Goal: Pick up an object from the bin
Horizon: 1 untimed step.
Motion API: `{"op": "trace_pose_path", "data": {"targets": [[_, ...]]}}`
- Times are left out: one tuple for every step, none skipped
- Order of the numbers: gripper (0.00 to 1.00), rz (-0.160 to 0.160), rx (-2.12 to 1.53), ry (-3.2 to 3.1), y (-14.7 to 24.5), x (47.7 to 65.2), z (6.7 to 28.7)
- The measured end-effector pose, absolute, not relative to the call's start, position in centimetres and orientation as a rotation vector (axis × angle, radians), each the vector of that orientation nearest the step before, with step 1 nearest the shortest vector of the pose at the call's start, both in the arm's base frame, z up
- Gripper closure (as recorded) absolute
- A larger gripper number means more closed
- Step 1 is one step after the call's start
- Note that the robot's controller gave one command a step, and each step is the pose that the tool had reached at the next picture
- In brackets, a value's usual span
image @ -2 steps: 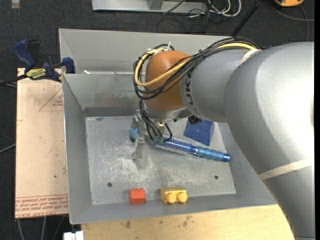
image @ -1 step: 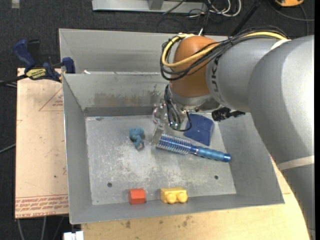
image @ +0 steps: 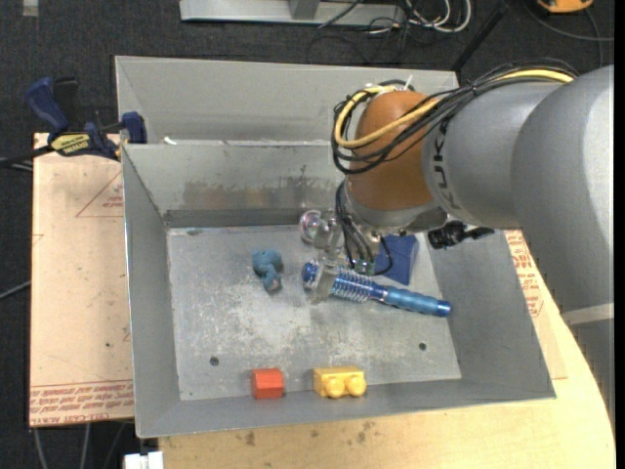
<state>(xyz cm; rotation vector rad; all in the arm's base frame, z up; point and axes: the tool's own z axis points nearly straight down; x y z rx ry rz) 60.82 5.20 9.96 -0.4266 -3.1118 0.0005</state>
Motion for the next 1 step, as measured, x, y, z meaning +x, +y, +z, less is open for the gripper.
{"op": "trace_pose_path", "data": {"targets": [[0.0,-0.001,-0.245,-3.132,5.28,60.55,6.92]]}}
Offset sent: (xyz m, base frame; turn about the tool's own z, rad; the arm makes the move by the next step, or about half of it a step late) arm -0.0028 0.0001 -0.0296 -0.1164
